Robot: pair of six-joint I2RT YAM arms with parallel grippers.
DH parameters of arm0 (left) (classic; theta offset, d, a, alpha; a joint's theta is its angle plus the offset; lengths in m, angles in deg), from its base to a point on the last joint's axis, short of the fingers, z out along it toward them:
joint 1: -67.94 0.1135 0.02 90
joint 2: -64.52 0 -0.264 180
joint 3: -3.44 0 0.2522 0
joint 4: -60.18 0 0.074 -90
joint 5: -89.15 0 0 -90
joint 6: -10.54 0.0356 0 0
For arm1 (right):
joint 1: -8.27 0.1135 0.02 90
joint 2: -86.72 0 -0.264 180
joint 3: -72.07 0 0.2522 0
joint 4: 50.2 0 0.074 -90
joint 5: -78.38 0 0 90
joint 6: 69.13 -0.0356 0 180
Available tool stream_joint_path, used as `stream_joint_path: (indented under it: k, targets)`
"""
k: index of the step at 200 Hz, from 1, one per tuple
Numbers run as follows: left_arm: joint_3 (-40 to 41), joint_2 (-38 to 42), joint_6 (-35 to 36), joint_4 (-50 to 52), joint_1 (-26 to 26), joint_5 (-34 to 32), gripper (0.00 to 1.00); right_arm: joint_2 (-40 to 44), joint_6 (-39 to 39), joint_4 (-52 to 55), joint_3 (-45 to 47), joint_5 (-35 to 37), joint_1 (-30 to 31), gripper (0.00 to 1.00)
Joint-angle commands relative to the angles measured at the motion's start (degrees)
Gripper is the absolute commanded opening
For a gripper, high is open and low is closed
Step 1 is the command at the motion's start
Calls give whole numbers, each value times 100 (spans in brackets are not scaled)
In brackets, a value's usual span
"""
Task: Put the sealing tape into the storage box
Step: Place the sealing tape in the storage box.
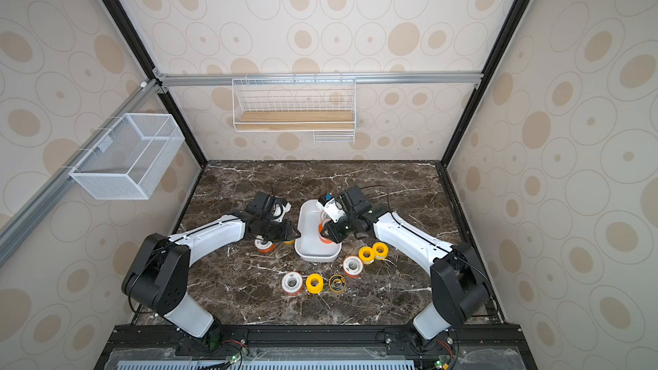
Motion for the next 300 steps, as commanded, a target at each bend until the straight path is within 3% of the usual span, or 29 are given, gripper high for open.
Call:
stream_joint_path:
  k: [1,33,122,213,300]
  targets:
    - [-210,-70,-5,-66,-19,54,41,-180,147,271,-158,-163,148,28]
    - [-244,-98,-14,-69,-18,76,34,-374,262,436,-244,-90,307,28]
    - [-253,-254,-71,-133,-29,247,27,-937,477,882,-550,438,617,28]
    - [-280,-385,-102,-137,-30,252,27,-1171,585,1112,-558,696,655,28]
    - [-303,-431,-93,-95,-30,256,28,-1183,715,1240,-511,933,655,41]
